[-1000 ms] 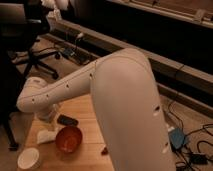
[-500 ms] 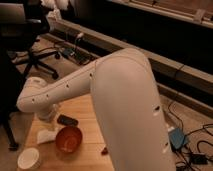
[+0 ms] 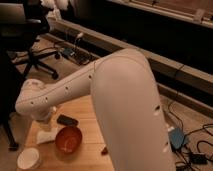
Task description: Place the white sponge in the ceramic bowl
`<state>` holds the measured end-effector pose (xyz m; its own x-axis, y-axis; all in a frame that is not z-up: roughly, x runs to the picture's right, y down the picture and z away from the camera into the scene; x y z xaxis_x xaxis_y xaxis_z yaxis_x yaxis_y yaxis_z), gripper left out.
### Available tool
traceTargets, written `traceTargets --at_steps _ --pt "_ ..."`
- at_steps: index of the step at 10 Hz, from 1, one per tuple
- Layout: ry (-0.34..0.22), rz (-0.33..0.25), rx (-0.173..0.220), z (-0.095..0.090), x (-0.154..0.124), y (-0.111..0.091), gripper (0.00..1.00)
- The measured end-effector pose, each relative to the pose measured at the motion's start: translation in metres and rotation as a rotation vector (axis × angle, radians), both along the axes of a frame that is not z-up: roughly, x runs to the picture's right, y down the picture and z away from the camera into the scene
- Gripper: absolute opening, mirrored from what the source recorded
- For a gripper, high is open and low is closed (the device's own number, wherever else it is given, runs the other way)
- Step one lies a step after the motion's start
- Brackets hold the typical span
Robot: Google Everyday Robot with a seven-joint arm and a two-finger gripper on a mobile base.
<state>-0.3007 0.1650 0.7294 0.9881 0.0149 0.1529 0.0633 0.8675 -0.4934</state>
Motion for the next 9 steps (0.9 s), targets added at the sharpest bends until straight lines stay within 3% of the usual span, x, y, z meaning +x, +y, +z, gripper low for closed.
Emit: traceTargets --at_steps 2,5,7,9 --pt "-0.107 -0.083 0.004 -0.005 -0.020 0.015 0.65" --pt "-0.183 -0.181 -0.019 0.001 -0.029 0.035 0.65" --pt "-0.196 -0.219 -0.028 0.011 -0.031 0.041 0.65" --pt "-0.173 -0.250 -0.028 0.027 -0.027 0.045 0.65"
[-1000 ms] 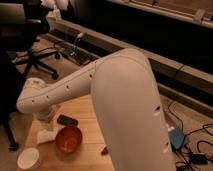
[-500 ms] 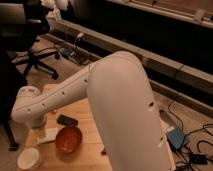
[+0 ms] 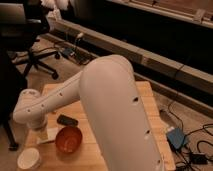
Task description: Place the white sponge in the ceramic bowl
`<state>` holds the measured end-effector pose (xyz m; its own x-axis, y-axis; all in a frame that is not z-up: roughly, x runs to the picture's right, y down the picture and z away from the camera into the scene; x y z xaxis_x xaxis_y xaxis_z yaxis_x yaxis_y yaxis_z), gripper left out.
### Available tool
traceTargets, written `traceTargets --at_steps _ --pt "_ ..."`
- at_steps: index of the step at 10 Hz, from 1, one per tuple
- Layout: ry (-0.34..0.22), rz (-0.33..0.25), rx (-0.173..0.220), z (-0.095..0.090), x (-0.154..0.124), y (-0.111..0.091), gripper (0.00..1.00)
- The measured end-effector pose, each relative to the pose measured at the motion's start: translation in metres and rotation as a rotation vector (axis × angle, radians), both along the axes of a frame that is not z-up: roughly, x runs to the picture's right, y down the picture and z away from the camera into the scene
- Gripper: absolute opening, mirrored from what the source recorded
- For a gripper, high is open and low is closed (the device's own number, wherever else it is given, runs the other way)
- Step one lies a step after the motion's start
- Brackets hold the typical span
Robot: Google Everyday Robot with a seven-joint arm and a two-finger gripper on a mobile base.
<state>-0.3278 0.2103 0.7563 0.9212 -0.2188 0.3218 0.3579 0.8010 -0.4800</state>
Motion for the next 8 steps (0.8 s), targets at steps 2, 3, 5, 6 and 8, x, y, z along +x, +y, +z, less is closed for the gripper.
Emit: traceTargets --at_steps 2,3,5,6,8 --pt "0.021 -0.023 0.029 0.012 0.000 0.006 0.65" --pt "0.025 -0.016 0.045 0.014 -0.001 0.006 0.65" --pt "0.024 0.006 0.070 0.018 -0.001 0.010 0.65" --pt "0.025 0.015 0.074 0.019 -0.001 0.017 0.65" --pt "0.046 0.037 0.054 0.021 0.003 0.027 0.65"
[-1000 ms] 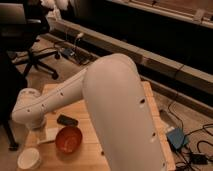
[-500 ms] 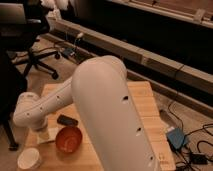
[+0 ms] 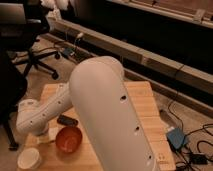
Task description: Place the white sponge in the ceramic bowl
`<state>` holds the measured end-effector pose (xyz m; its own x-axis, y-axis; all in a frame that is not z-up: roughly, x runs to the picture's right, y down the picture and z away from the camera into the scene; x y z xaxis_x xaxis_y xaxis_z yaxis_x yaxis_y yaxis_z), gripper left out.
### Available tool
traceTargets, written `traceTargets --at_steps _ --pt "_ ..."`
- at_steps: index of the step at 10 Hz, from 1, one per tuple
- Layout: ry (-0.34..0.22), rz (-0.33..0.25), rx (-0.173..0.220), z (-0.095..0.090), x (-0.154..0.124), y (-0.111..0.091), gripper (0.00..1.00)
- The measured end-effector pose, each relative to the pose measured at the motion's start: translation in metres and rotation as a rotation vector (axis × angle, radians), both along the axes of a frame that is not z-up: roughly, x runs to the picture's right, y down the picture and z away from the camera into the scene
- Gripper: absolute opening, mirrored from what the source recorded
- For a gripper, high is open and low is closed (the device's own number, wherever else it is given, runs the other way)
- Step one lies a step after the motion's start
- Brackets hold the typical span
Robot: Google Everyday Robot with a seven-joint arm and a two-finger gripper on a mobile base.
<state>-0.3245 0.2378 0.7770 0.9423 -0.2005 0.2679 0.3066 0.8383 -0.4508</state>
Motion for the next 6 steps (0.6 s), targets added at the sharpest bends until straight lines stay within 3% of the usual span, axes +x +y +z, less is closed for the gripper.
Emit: traceTargets --at_steps 2,6 --pt "0.038 0.034 -0.035 0.0035 0.0058 0.0087 0.65" --pt "0.058 0.069 -0.046 0.0115 0.0045 0.0077 0.65"
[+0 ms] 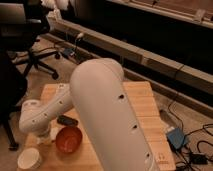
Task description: Place the white sponge in the ceramic bowl
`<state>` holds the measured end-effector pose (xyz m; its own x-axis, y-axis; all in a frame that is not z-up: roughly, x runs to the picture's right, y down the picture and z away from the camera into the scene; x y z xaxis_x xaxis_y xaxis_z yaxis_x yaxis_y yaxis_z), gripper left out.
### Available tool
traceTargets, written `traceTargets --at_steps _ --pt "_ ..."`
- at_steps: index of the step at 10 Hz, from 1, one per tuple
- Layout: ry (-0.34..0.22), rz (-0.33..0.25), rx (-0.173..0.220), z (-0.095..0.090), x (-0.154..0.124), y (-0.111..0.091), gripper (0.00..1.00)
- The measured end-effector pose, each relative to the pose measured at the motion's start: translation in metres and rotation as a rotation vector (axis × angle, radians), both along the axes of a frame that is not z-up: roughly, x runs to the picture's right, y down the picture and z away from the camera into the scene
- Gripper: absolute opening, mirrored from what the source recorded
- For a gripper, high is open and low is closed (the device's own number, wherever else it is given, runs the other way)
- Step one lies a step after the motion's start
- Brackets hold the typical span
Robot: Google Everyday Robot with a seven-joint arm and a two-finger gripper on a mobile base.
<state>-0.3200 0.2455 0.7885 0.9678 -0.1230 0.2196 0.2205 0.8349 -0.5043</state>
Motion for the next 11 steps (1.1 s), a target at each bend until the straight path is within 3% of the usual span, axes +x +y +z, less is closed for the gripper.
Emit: traceTargets --at_steps 6,11 --pt "0.005 0.074 -0.045 0.019 -0.005 -0.002 0.65" --pt "-0.042 0.055 -0.093 0.027 -0.021 0.008 0.65"
